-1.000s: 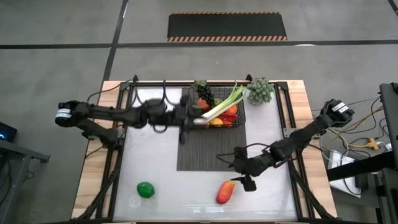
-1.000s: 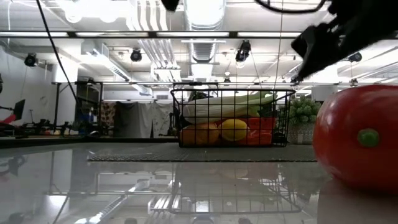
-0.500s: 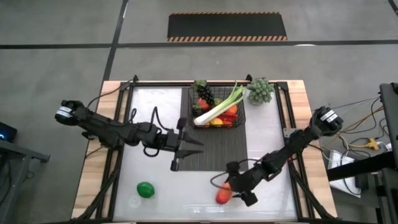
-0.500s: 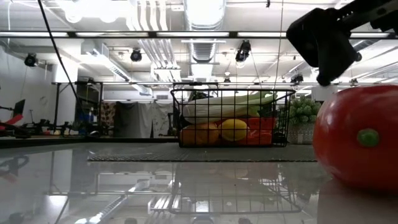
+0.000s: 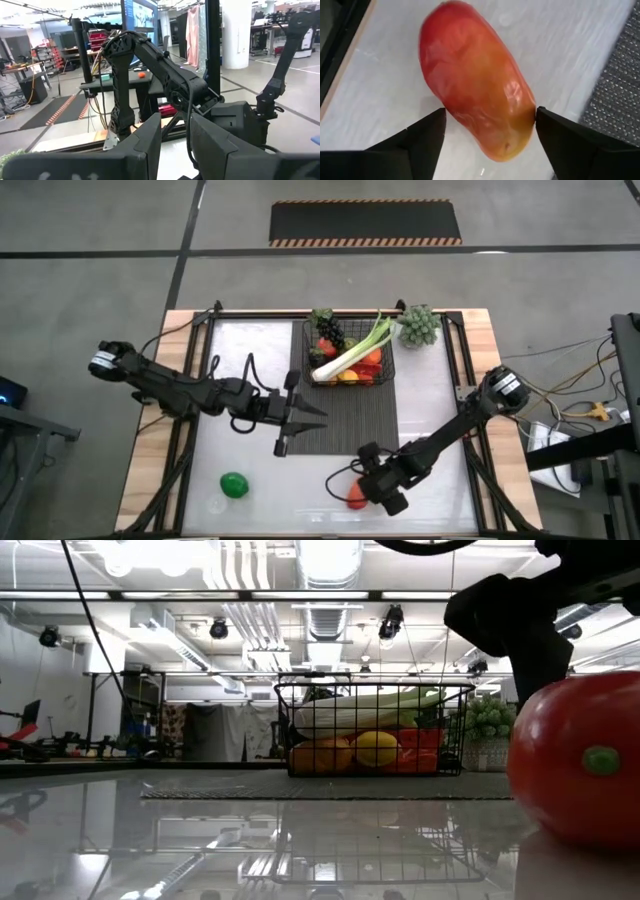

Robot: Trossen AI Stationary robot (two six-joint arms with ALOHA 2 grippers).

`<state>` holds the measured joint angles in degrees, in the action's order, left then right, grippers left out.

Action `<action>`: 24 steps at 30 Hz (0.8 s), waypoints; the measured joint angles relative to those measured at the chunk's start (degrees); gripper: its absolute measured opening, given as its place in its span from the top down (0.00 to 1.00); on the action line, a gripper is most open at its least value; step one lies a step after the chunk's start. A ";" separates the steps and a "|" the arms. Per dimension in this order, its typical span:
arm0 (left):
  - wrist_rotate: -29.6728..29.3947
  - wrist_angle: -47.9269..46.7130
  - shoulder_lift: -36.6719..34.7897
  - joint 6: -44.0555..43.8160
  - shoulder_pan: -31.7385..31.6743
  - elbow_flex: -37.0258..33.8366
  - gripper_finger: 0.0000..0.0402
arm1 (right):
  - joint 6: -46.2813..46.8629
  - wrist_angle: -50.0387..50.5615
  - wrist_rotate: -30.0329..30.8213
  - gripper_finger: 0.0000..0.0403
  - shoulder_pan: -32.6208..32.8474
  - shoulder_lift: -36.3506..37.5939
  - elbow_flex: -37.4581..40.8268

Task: Build produce basket
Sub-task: Put the mango into the wire basket

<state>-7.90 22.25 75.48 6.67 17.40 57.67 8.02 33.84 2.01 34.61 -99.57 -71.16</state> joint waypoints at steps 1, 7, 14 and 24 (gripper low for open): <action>0.00 -0.02 0.00 -0.02 0.07 0.00 0.78 | -0.08 -0.07 -0.22 0.29 0.00 0.00 0.03; 0.04 -0.21 0.00 0.09 0.38 0.00 0.78 | -0.26 -0.85 -0.97 0.43 -0.09 0.00 0.83; 0.04 -0.21 0.00 0.09 0.40 0.00 0.78 | -0.58 -1.51 -0.97 0.57 -0.11 0.00 0.83; 0.04 -0.72 0.00 -0.50 0.95 0.00 0.78 | -0.32 -4.41 -0.95 0.44 -0.11 0.00 1.86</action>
<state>-7.86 21.53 75.48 6.17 18.35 57.67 7.71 29.43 1.06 34.50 -99.57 -69.30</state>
